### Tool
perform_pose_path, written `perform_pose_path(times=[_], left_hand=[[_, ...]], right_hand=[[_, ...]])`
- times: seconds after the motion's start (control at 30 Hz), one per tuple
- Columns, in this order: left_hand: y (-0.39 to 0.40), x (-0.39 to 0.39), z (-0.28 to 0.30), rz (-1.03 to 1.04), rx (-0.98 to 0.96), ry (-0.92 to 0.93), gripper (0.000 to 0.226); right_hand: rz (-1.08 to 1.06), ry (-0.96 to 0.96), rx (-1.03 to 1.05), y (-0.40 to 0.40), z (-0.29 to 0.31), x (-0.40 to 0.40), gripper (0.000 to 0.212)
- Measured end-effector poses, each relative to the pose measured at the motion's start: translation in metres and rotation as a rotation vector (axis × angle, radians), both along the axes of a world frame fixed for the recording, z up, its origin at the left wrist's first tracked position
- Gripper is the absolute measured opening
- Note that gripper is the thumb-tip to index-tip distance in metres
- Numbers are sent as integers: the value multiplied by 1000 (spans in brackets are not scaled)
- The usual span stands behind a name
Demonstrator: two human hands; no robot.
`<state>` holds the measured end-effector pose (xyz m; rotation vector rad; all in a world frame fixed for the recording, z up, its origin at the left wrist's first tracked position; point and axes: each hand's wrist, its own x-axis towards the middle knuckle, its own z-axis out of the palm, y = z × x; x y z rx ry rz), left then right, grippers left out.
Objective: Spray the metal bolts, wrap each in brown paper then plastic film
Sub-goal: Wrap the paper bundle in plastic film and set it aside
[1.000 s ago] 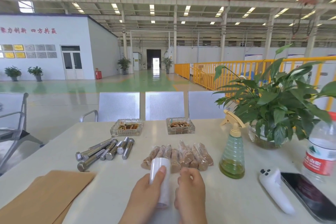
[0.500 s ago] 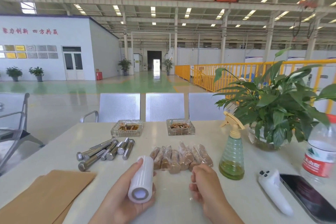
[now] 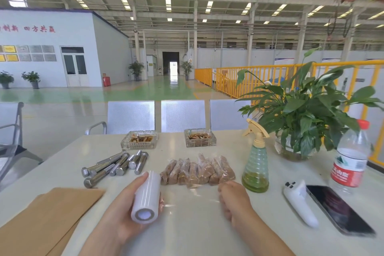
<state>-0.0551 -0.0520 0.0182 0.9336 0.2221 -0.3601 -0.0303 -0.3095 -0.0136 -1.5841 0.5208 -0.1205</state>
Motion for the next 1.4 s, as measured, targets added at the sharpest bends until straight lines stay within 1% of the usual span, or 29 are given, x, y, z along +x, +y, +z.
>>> perform_pose_path(times=[0.13,0.23,0.33,0.43,0.53,0.57,0.6,0.67,0.77,0.83,0.87,0.93,0.97,1.03,1.1,1.13,1.2,1.23,1.27,1.33,1.37,1.4], left_hand=[[16,5,-4,44,-68,73,49],[27,8,-10,49,-38,64,51],[36,7,-7,77,62,3,52],[42,0,-1,84,141,31,50],[40,-10,7,130,246,58,49],[37,-12,9,153,291,38,48],[33,-16,12,191,357,13,46],[27,-23,16,260,575,-36,48],[23,-33,22,227,813,-125,41],[24,-36,22,214,1034,-180,38],[24,-36,22,241,1161,-178,39],[24,-32,18,265,1322,-196,39],[23,-30,17,226,1429,-192,40],[25,-25,11,148,1625,-179,43],[34,-19,6,146,1691,-204,33],[41,-18,6,182,1707,-212,29],[50,-16,9,285,1734,-251,47],[50,-17,10,300,1740,-242,48],[48,-16,11,280,1744,-250,42],[36,-19,10,149,1820,-279,26],[30,-22,8,75,1877,-280,31],[29,-24,5,23,1905,-271,41]], right_hand=[[18,52,102,-12,11,0,20],[82,77,174,-21,17,-4,17],[108,95,213,-29,23,-10,13],[101,118,206,-37,27,-12,9],[106,123,224,-46,27,-13,10],[118,121,216,-46,26,-14,12],[126,120,201,-46,25,-15,13],[137,125,190,-46,22,-17,17],[131,134,210,-44,17,-19,22],[104,112,175,-43,14,-20,23],[86,85,108,-43,12,-20,24],[54,21,-151,-43,6,-20,32],[40,-6,-279,-43,4,-20,36],[36,-40,-407,-44,2,-21,36],[58,-40,-441,-45,4,-22,32],[69,-34,-441,-45,4,-22,33],[76,-31,-412,-45,5,-20,35],[71,-32,-386,-43,5,-18,34],[62,-32,-354,-43,4,-18,32],[42,-22,-262,-43,4,-17,31],[34,-9,-194,-45,4,-16,29],[28,1,-126,-48,6,-17,27]])
